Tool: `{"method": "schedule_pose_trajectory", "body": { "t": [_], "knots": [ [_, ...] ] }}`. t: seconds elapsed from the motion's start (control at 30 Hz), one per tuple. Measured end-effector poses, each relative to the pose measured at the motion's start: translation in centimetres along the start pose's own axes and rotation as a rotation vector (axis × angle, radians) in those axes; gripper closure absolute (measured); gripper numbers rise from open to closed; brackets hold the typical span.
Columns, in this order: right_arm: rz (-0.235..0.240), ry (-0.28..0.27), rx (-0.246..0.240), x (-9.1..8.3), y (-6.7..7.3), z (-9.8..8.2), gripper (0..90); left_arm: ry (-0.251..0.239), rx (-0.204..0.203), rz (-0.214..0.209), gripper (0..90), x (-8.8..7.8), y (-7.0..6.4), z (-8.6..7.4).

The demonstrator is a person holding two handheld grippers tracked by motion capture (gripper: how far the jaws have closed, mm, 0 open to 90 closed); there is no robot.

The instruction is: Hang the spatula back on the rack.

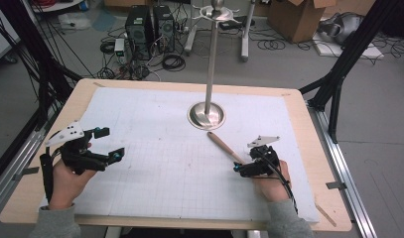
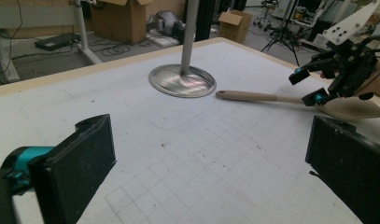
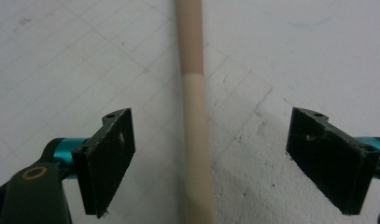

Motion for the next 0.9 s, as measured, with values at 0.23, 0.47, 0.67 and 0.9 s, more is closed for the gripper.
{"method": "schedule_pose_trajectory", "body": {
  "t": [0.23, 0.47, 0.67, 0.9],
  "knots": [
    [0.004, 0.066, 0.004, 0.7, -0.2, -0.4, 26.5, 0.0, -0.003, 0.002, 1.8, -0.1, 0.0, 0.0],
    [0.002, 0.06, 0.0, 1.0, 0.0, -0.9, 44.4, 0.0, -0.003, 0.006, 1.8, -0.2, 0.1, -0.1],
    [0.017, 0.048, 0.007, 0.7, 0.3, -1.1, 59.2, 0.002, 0.001, 0.004, 1.8, -0.2, 0.1, -0.1],
    [0.026, 0.036, 0.003, 0.6, 0.6, -1.2, 76.8, 0.0, -0.004, 0.005, 1.8, -0.2, 0.1, -0.1]
  ]
}}
Point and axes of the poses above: each handheld gripper's, and its own axes: x roughly forward along the jaws, z roughly out of its top, y roughly to its left, the point moved 4 cm from there along x, roughly forward along the jaws
